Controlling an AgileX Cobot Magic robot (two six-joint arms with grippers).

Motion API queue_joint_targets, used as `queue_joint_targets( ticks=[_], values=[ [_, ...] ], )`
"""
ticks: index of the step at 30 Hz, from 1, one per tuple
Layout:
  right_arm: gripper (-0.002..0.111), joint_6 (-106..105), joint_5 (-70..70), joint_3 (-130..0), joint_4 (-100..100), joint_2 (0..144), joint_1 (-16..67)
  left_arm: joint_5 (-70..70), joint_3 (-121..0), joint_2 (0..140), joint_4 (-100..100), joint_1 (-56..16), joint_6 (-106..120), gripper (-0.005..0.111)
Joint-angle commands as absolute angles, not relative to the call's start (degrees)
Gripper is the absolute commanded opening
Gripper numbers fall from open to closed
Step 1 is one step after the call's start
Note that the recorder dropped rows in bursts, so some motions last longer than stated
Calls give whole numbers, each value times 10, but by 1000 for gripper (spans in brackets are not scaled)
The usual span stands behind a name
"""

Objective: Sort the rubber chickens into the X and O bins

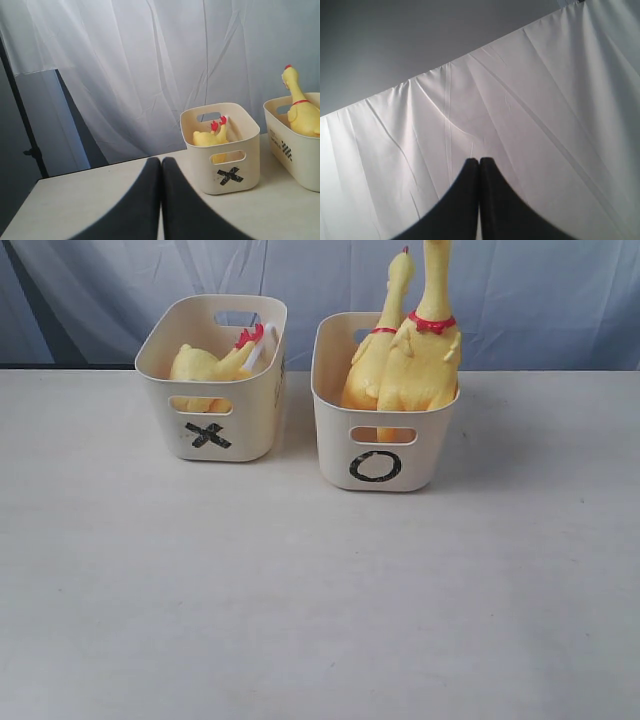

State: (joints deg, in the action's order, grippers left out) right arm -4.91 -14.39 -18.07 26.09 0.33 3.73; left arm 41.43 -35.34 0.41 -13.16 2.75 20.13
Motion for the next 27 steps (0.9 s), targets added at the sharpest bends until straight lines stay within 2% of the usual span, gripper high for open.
queue_joint_targets(
  ticks=[1,22,27],
  values=[
    [-1,-49,-151,-179,262,0,34,408,-351,0,-130,30,201,0],
    [-1,-49,-120,-179,260,0,34,406,-351,0,-124,30,201,0],
    [-1,-49,-119,-179,260,0,34,311,-346,0,-158,30,201,0]
  ],
)
